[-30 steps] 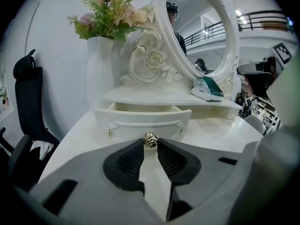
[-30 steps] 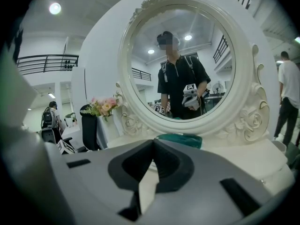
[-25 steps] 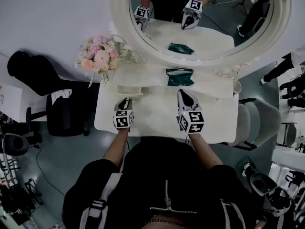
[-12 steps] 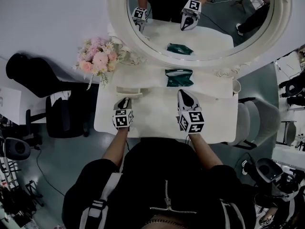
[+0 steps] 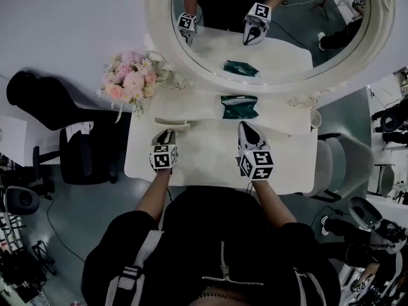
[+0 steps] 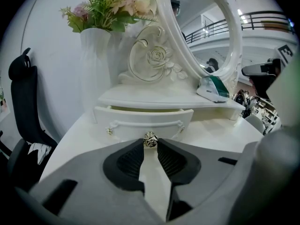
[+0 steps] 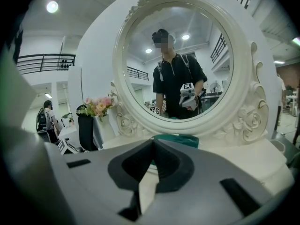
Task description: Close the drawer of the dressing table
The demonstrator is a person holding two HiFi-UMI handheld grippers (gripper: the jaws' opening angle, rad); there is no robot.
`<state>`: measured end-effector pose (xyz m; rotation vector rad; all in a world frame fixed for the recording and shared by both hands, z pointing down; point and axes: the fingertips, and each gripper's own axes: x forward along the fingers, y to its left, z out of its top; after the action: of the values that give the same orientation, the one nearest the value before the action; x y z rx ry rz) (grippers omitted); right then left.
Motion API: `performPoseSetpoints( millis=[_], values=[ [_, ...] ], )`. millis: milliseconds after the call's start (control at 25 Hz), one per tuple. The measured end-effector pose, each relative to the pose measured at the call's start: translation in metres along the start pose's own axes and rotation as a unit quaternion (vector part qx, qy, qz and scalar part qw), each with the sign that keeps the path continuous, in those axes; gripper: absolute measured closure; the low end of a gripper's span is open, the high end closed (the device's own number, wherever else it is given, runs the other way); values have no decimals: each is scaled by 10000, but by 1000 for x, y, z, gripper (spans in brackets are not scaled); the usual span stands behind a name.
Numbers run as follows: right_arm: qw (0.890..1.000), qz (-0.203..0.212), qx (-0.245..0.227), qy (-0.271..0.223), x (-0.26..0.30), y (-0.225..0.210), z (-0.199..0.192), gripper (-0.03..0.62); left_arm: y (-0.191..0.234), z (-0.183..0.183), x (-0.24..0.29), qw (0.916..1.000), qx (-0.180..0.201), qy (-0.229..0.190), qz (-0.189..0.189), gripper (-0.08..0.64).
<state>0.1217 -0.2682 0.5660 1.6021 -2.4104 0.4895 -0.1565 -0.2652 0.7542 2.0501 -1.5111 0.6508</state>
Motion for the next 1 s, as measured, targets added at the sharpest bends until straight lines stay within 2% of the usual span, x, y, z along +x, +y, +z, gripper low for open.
performPoseSetpoints(
  millis=[1000],
  values=[
    [9999, -136, 47, 12, 6, -16, 2, 592, 6, 10, 27, 9999, -4, 168, -20, 465]
  ],
)
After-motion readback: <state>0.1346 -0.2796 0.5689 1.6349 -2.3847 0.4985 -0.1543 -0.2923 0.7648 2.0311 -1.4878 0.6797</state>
